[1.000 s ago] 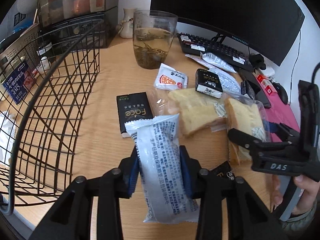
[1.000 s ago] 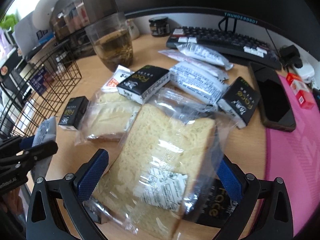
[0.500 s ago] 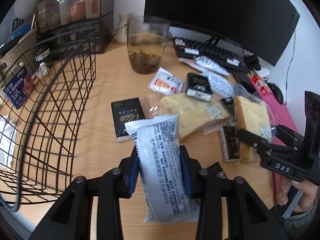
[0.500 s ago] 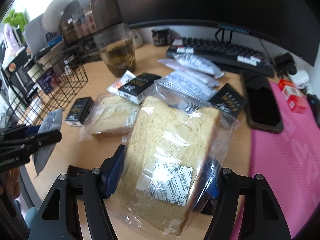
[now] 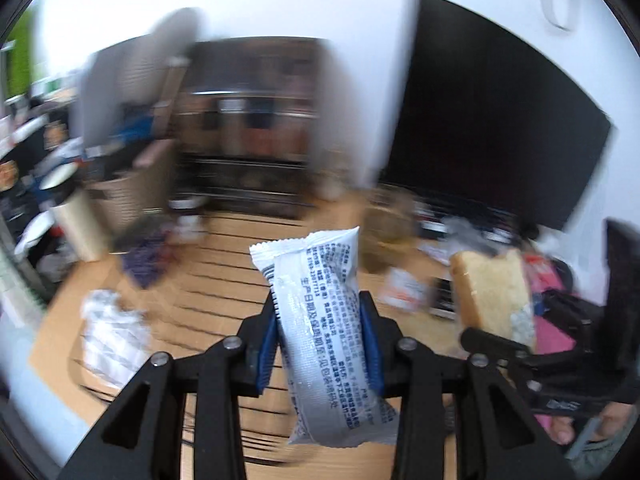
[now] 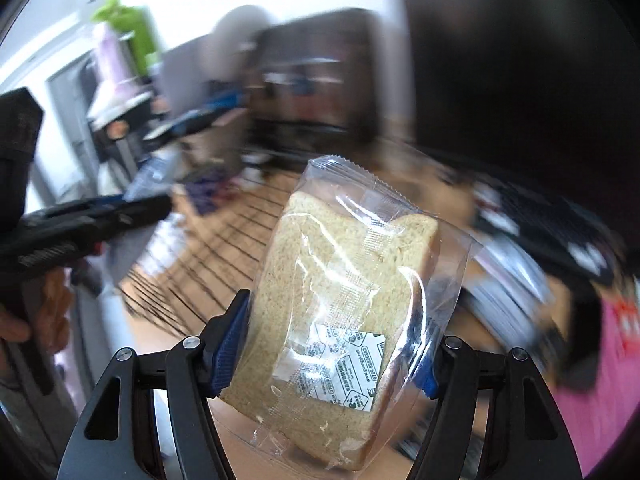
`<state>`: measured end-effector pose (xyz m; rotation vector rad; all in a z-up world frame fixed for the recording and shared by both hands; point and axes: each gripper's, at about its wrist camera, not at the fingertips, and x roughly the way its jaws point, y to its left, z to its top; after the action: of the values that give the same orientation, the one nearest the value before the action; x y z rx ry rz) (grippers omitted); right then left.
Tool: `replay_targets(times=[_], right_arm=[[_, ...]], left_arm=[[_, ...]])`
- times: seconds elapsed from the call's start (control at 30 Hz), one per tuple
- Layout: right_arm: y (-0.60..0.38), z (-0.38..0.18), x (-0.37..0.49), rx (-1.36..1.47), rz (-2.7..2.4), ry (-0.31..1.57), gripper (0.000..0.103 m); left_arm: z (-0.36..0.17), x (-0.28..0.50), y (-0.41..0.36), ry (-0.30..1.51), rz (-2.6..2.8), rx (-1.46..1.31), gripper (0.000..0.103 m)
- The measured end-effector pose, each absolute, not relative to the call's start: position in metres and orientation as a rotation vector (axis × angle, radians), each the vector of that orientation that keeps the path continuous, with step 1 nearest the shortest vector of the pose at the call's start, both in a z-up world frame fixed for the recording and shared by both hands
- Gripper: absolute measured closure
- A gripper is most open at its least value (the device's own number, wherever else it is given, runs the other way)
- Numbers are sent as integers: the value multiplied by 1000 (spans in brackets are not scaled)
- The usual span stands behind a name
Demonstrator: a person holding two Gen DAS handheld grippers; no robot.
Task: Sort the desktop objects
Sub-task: 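Carry both items to the wire basket and open both tools to drop them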
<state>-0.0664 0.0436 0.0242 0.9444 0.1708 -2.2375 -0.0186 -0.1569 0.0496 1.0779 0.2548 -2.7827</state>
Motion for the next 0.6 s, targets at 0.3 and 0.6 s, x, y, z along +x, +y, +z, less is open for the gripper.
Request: replay_targets(times=[0.3, 0.6], right_arm=[[-107, 9, -94, 1016, -2058, 240, 33], [-125, 3, -106, 997, -2134, 268, 17]], left_arm=[[15, -16, -252, 404, -2621, 1046, 62], [8, -14, -265, 483, -2619, 1030, 34]])
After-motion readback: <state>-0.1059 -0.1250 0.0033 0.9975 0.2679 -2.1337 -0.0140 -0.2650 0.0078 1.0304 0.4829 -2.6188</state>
